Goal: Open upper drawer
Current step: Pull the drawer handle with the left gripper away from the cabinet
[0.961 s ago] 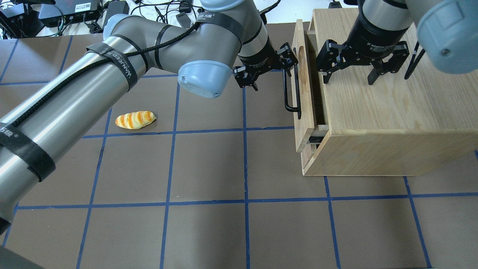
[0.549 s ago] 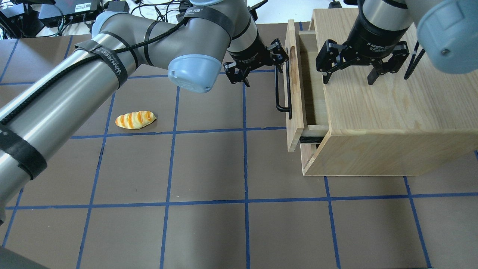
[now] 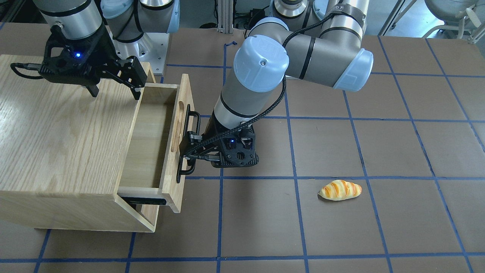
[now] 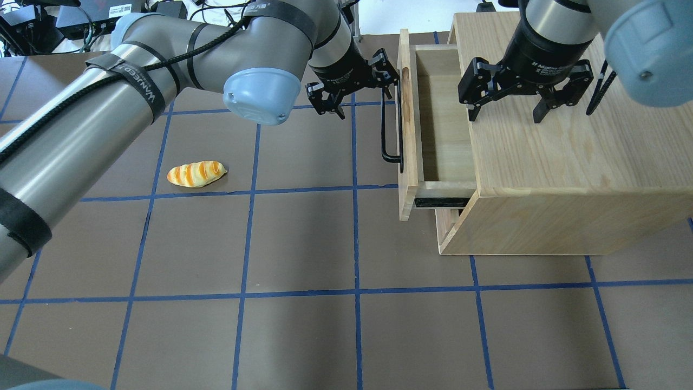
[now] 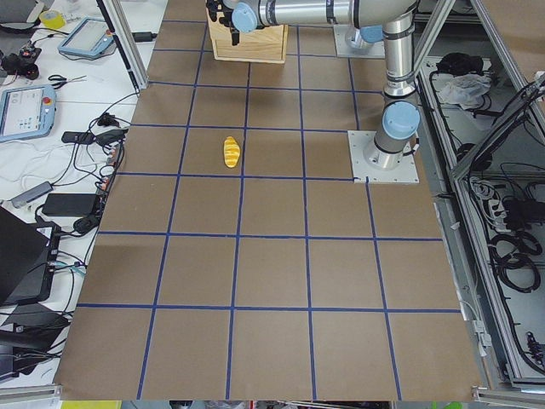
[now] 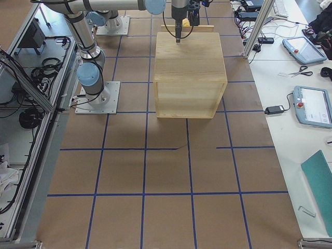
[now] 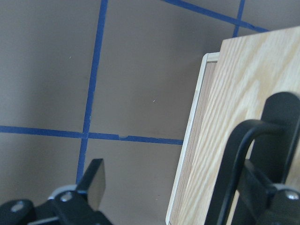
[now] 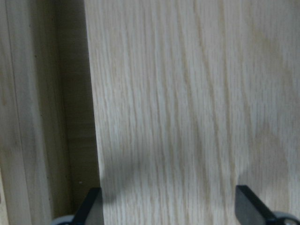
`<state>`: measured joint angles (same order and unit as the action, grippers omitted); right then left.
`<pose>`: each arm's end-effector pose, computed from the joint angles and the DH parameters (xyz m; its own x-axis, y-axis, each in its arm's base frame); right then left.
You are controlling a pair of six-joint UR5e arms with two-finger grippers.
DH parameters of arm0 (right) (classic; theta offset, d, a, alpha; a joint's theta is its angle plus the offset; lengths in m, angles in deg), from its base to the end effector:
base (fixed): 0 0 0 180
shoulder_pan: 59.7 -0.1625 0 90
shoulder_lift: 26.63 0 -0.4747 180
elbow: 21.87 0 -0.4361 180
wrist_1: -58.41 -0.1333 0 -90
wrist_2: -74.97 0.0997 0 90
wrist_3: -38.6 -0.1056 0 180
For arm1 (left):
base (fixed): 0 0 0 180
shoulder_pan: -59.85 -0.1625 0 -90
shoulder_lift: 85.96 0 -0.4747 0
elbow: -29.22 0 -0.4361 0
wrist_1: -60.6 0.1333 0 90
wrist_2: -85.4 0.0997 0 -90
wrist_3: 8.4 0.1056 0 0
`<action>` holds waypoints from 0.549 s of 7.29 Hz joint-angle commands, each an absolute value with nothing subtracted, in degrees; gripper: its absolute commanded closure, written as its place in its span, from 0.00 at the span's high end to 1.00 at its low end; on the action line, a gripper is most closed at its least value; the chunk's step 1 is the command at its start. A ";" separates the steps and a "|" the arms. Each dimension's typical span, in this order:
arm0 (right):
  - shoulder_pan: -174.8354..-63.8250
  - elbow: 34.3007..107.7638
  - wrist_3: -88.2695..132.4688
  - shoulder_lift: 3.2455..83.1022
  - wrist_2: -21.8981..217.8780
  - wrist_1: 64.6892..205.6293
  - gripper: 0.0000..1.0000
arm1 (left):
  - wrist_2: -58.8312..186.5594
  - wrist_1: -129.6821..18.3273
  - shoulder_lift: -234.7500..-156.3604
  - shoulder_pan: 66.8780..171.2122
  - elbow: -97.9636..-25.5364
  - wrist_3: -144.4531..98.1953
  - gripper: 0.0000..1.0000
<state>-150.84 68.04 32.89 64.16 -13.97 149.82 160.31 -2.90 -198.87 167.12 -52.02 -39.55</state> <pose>0.1458 -0.5305 0.5423 -0.9966 0.0789 -0.0224 0.0797 0.9961 -0.0379 -0.3693 -0.6464 0.4149 -0.9249 -0.1917 0.3283 -0.2202 0.9741 -0.0515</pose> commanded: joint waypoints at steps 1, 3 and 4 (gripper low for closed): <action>-150.84 68.04 32.89 64.16 -13.89 149.82 1.00 | 160.37 -3.38 -198.55 166.11 -52.25 -37.86 1.00; -150.75 68.04 32.89 64.16 -13.89 149.82 1.00 | 160.37 -4.70 -198.02 164.36 -52.34 -35.83 1.00; -150.84 68.04 32.89 64.16 -13.98 149.82 1.00 | 160.46 -4.70 -197.93 164.00 -52.43 -35.39 1.00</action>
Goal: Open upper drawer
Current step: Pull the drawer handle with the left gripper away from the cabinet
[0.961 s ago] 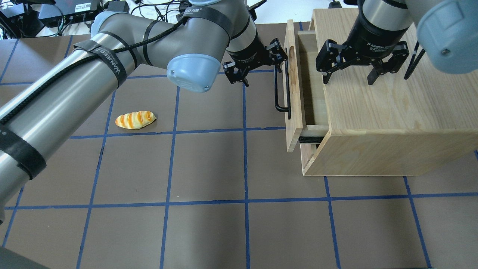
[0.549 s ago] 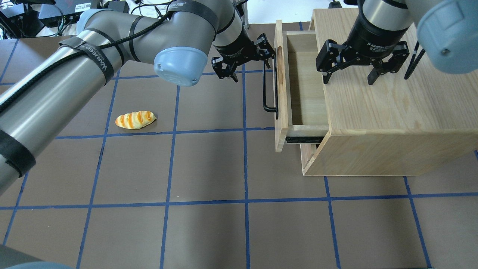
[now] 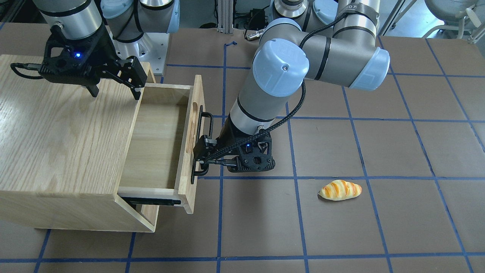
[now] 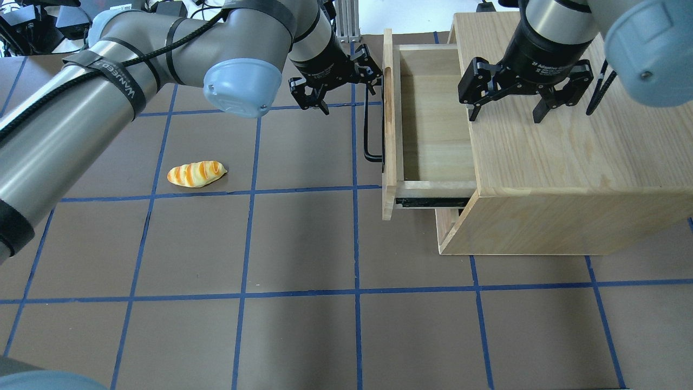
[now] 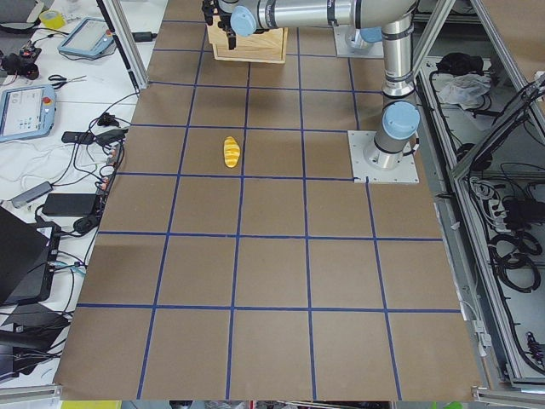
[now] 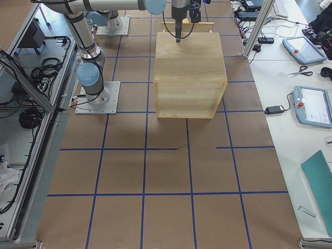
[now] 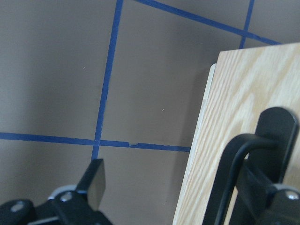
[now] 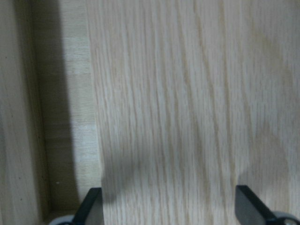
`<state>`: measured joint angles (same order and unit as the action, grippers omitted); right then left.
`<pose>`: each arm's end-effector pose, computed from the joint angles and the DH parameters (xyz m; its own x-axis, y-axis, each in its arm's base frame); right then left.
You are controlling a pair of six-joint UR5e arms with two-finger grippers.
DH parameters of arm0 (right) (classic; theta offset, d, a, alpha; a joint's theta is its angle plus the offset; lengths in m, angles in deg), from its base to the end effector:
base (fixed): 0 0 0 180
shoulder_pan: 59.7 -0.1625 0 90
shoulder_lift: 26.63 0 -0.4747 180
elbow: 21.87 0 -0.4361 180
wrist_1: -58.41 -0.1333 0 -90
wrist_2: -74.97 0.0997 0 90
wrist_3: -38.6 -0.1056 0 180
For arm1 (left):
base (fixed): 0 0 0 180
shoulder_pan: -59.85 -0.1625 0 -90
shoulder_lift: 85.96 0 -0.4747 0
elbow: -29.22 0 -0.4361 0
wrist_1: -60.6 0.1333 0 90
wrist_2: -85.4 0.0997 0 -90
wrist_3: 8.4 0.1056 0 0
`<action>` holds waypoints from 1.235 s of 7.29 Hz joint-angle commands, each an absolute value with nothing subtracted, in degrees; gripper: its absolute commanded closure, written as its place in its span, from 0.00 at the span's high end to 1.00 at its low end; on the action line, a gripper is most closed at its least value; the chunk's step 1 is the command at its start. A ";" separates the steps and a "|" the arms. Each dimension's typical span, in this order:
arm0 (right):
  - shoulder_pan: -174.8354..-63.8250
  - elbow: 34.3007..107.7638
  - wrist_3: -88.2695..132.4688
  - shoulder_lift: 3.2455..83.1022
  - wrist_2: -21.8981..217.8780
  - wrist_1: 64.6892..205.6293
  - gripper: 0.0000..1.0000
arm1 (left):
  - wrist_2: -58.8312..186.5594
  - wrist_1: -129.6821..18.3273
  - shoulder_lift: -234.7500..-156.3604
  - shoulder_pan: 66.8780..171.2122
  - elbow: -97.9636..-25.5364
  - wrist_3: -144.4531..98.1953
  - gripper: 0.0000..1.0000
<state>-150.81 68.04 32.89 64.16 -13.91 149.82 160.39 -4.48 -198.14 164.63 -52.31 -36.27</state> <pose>0.1457 -0.5306 0.5423 -0.9966 0.0793 -0.0234 0.0802 0.9961 -0.0378 -0.3391 -0.6557 0.4180 -0.9312 -0.1825 0.3155 -0.2094 0.9764 -0.0531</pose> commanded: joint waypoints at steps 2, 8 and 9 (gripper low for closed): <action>-150.84 68.04 32.89 64.16 -13.98 149.82 1.00 | 160.46 -5.40 -197.76 162.77 -52.26 -33.98 1.00; -150.84 68.04 32.89 64.16 -13.89 149.82 1.00 | 162.04 -6.98 -196.97 160.75 -51.91 -32.39 1.00; -150.84 68.04 32.89 64.16 -13.89 149.82 1.00 | 161.95 -7.77 -196.18 160.57 -51.64 -32.39 1.00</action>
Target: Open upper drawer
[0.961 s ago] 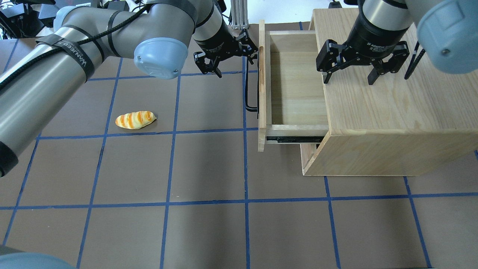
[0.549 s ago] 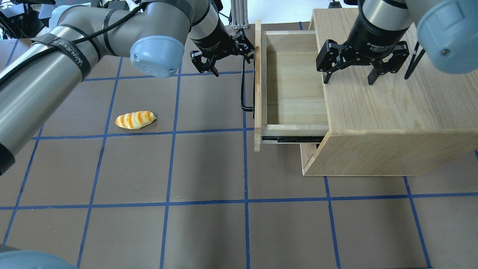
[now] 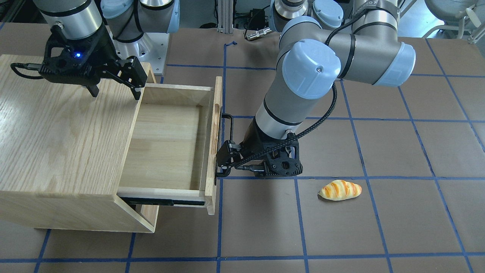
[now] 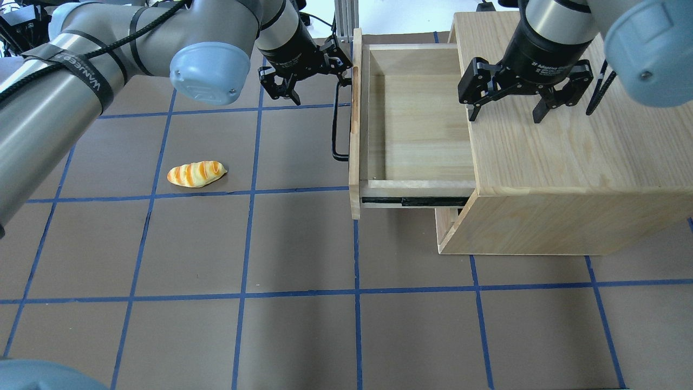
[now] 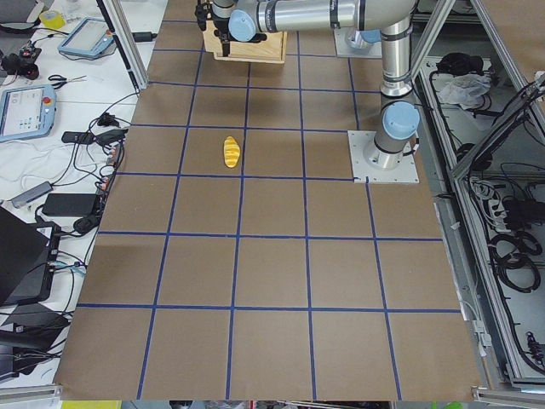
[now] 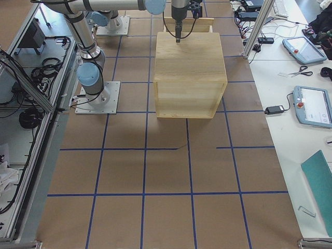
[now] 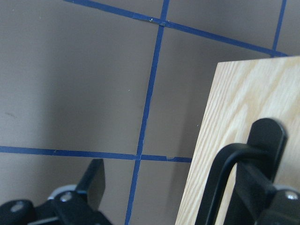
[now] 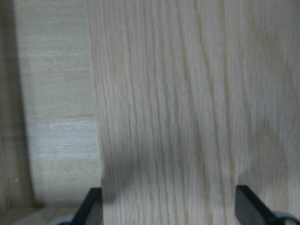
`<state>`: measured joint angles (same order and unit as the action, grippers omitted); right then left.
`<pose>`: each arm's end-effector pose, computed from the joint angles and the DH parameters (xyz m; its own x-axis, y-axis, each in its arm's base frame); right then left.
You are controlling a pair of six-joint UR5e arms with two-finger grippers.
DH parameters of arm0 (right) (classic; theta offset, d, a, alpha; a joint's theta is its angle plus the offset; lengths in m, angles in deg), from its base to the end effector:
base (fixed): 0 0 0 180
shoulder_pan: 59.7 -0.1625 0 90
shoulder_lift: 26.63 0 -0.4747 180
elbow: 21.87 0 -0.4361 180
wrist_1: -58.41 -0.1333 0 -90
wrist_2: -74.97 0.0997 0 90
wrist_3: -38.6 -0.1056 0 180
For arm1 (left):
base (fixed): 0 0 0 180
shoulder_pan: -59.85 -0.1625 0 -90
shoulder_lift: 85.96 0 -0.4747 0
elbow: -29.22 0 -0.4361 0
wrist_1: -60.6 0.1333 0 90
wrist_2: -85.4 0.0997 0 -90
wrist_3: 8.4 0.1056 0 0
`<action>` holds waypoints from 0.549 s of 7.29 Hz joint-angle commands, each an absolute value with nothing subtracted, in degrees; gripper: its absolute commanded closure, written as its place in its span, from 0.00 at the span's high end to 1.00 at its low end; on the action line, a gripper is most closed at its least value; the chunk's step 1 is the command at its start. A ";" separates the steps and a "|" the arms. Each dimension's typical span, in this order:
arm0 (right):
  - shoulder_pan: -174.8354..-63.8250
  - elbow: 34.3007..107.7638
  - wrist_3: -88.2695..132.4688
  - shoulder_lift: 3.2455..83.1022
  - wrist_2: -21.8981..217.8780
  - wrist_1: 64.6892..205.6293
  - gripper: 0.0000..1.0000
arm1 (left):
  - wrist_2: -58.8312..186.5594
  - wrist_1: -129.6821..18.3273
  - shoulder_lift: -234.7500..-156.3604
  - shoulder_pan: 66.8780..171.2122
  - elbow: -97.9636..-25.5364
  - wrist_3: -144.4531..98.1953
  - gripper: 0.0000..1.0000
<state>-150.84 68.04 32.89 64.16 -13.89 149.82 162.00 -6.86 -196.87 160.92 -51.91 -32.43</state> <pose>0.1460 -0.5305 0.5423 -0.9966 0.0788 -0.0238 0.0797 0.9961 -0.0378 -0.2917 -0.6691 0.4321 -0.9414 -0.1845 0.2823 -0.2130 0.9743 -0.0737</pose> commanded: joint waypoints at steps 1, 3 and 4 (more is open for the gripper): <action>-150.84 68.04 32.89 64.16 -13.89 149.82 1.00 | 162.04 -10.74 -194.78 160.31 -50.94 -32.39 1.00; -150.84 68.04 32.89 64.16 -13.98 149.82 1.00 | 163.09 -18.99 -192.50 157.69 -47.00 -26.02 1.00; -150.84 68.04 32.89 64.16 -13.98 149.82 1.00 | 163.18 -21.11 -191.09 154.63 -46.20 -20.32 1.00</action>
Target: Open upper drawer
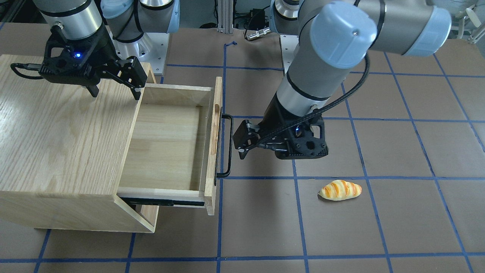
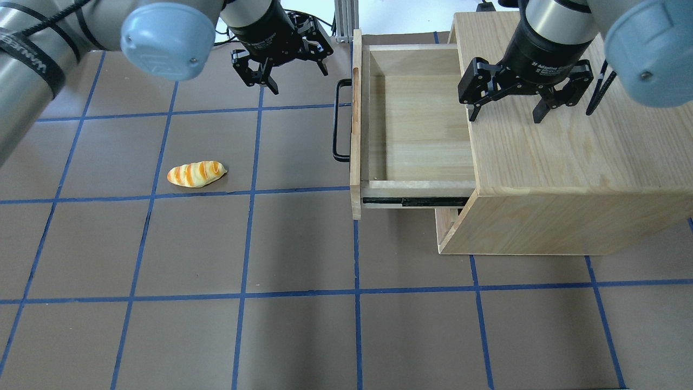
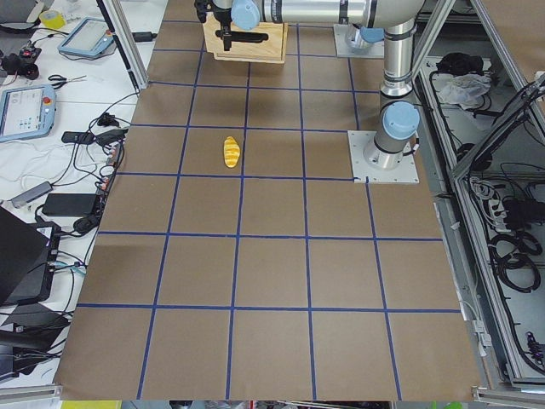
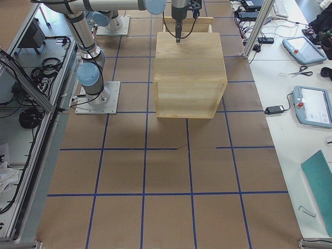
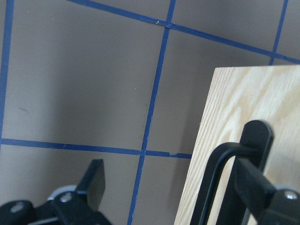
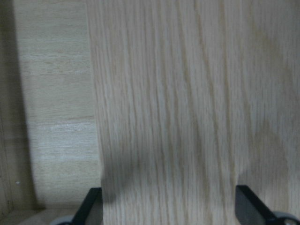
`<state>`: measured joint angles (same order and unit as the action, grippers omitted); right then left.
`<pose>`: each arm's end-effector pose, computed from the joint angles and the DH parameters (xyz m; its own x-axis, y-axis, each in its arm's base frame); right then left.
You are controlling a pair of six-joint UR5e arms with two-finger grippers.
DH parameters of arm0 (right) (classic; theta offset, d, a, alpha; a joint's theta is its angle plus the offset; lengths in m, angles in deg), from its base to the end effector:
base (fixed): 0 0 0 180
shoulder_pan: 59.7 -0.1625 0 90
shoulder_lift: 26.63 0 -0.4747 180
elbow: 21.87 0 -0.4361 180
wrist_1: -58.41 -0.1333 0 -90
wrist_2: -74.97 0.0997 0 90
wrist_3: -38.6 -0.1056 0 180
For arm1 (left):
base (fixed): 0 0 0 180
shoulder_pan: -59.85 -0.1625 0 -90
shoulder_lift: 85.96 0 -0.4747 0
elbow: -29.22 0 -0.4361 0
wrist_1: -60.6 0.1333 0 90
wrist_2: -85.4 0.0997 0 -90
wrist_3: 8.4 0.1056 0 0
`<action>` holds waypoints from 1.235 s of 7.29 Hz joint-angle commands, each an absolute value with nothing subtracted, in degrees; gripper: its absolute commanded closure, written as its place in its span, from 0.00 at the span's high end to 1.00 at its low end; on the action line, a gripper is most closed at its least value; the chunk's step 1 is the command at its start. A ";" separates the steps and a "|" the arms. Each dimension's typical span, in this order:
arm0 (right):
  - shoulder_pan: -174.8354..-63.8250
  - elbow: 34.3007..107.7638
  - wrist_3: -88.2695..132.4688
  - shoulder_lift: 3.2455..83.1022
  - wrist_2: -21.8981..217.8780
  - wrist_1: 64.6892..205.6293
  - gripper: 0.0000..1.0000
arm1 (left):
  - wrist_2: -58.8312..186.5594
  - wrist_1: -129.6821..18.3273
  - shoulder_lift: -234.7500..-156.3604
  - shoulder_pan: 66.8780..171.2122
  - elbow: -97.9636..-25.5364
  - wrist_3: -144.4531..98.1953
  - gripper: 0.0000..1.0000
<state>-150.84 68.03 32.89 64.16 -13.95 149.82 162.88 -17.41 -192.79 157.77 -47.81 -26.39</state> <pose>0.1459 -0.5306 0.5424 -0.9966 0.0788 -0.0227 0.0797 0.9961 -0.0381 -0.2492 -0.6578 0.4996 -0.9577 -0.1460 0.2478 -0.1676 0.9835 -0.0682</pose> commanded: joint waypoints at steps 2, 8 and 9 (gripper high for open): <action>-150.84 68.04 32.89 64.16 -13.89 149.82 1.00 | 168.93 -24.65 -187.75 150.30 -46.62 -16.93 1.00; -150.84 68.04 32.89 64.16 -13.89 149.82 1.00 | 173.64 -24.30 -182.30 147.30 -53.02 -14.91 1.00; -150.84 68.04 32.89 64.16 -13.98 149.82 1.00 | 173.55 -23.95 -181.07 147.56 -55.66 -11.94 1.00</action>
